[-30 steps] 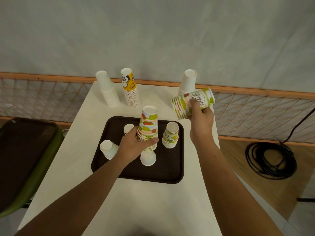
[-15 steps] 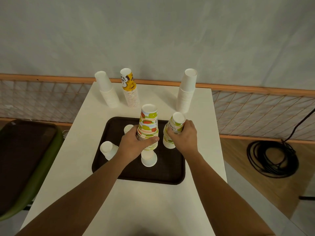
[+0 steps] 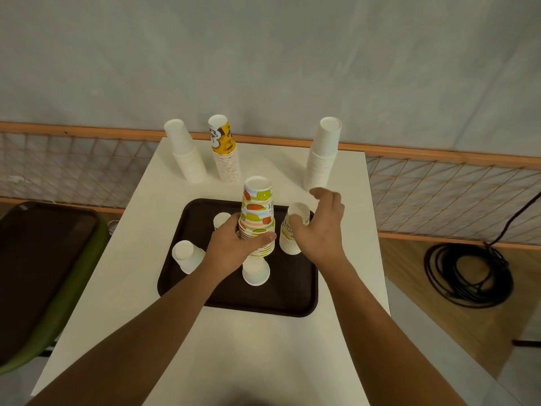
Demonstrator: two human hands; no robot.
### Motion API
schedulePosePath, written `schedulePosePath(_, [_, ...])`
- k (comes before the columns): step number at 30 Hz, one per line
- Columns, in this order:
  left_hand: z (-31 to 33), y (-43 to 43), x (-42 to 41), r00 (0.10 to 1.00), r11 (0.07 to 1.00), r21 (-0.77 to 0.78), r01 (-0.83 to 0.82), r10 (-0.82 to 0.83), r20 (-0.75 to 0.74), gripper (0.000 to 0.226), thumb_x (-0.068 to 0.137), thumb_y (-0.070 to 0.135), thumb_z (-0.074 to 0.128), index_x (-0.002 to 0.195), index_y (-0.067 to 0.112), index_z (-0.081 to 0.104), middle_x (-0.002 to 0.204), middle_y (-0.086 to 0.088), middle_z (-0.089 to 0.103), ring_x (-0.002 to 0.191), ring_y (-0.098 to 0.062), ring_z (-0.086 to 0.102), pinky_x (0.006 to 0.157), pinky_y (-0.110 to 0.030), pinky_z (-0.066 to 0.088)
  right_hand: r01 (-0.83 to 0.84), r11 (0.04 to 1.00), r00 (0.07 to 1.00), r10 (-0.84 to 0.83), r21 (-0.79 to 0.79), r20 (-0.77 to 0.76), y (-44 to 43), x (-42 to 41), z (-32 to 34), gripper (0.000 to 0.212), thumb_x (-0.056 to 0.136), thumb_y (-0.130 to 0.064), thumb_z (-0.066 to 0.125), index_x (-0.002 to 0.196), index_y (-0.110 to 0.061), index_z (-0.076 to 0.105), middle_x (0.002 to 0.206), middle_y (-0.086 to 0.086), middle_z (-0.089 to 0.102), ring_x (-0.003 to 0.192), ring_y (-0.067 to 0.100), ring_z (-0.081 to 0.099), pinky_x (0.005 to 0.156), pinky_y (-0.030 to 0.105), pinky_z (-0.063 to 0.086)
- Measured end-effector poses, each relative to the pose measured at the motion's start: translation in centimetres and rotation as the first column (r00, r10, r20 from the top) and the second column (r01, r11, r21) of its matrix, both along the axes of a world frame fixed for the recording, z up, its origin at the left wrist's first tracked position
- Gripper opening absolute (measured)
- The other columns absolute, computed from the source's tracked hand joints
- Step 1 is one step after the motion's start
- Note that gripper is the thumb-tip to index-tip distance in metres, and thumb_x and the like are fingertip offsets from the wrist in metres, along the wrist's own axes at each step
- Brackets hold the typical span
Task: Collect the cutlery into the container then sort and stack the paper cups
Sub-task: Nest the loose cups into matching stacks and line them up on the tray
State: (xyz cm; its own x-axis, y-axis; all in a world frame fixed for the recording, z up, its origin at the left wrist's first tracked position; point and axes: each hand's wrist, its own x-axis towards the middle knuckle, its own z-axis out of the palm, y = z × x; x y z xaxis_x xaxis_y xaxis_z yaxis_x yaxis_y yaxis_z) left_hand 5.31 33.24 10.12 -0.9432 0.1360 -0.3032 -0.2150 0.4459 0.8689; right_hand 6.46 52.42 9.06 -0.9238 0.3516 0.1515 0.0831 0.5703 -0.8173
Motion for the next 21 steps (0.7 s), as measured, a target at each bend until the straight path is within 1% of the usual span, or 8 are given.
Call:
schedulePosePath(2, [0.0,0.4,0.1,1.0,1.0,0.015,-0.001,0.001,-0.007,0.067,0.074,0.049,0.084,0.132,0.026,0.06,0.122,0.009,0.07,0.113,-0.011,0.067,0.102,-0.043,0.053,-0.044,0.998,0.997,0.042,-0.036,-0.064,-0.9,-0.2,2.3,0.06,0.077,-0.036,0.064,0.133,-0.021,0.047,0.131,-0.002,0.046,0.121,0.016,0.042,0.093,0.031,0.046])
schedulePosePath(3, [0.0,0.6,0.2,1.0,1.0,0.016,0.002,-0.002,-0.009,0.067,0.073,0.05,0.084,0.131,0.027,0.06,0.12,0.01,0.071,0.111,-0.011,0.067,0.101,-0.042,0.054,-0.088,0.995,0.995,0.086,-0.039,-0.055,-1.2,-0.3,3.2,0.06,0.077,-0.038,0.063,0.133,-0.023,0.048,0.13,-0.005,0.048,0.12,0.014,0.045,0.092,0.029,0.048])
schedulePosePath(5, [0.2,1.0,0.2,1.0,1.0,0.006,0.014,-0.014,-0.016,0.068,0.071,0.05,0.085,0.131,0.028,0.059,0.116,0.013,0.071,0.107,-0.008,0.068,0.099,-0.038,0.055,-0.204,0.977,0.978,0.205,-0.058,0.021,-1.7,-0.5,4.5,0.06,0.08,-0.044,0.063,0.135,-0.025,0.05,0.129,-0.007,0.053,0.115,0.012,0.052,0.09,0.028,0.052])
schedulePosePath(8, [0.3,1.4,0.2,0.998,0.999,-0.026,0.034,-0.036,-0.054,0.066,0.071,0.042,0.088,0.129,0.03,0.058,0.111,0.017,0.07,0.102,-0.003,0.067,0.095,-0.031,0.055,-0.31,0.943,0.942,0.321,-0.118,0.098,-2.1,-0.8,5.2,0.052,0.087,-0.046,0.071,0.131,-0.023,0.054,0.122,-0.006,0.063,0.107,0.011,0.062,0.092,0.034,0.058])
schedulePosePath(11, [0.4,1.5,0.1,0.996,0.998,-0.062,0.031,-0.036,-0.083,0.071,0.069,0.045,0.088,0.131,0.026,0.058,0.114,0.012,0.07,0.104,-0.012,0.067,0.092,-0.031,0.056,-0.3,0.949,0.944,0.31,-0.099,0.112,-2.1,-0.9,5.4,0.053,0.088,-0.046,0.075,0.13,-0.02,0.057,0.123,-0.002,0.067,0.108,0.015,0.065,0.095,0.035,0.058])
schedulePosePath(14, [0.4,1.1,0.4,0.995,0.994,-0.103,0.02,-0.029,-0.09,0.075,0.065,0.055,0.089,0.129,0.027,0.06,0.113,0.013,0.071,0.102,-0.01,0.068,0.089,-0.029,0.057,-0.305,0.946,0.938,0.318,-0.106,0.139,-1.8,-1.2,5.7,0.057,0.087,-0.047,0.076,0.133,-0.02,0.057,0.129,-0.002,0.066,0.112,0.016,0.066,0.097,0.032,0.056])
schedulePosePath(17, [0.2,1.0,0.7,0.997,0.992,-0.122,0.025,-0.034,-0.075,0.075,0.065,0.057,0.088,0.129,0.028,0.062,0.114,0.012,0.072,0.104,-0.011,0.068,0.094,-0.038,0.057,-0.33,0.94,0.925,0.341,-0.087,0.17,-1.7,-1.2,5.9,0.059,0.086,-0.049,0.076,0.134,-0.02,0.057,0.13,-0.003,0.067,0.113,0.015,0.066,0.098,0.032,0.056])
schedulePosePath(21, [0.2,1.2,1.0,0.996,0.991,-0.136,0.012,-0.023,-0.084,0.073,0.066,0.059,0.086,0.127,0.026,0.064,0.113,0.011,0.072,0.102,-0.011,0.068,0.096,-0.04,0.057,-0.277,0.956,0.949,0.289,-0.1,0.128,-2.1,-1.1,5.8,0.056,0.085,-0.047,0.078,0.13,-0.02,0.06,0.125,-0.003,0.069,0.108,0.014,0.067,0.095,0.034,0.058])
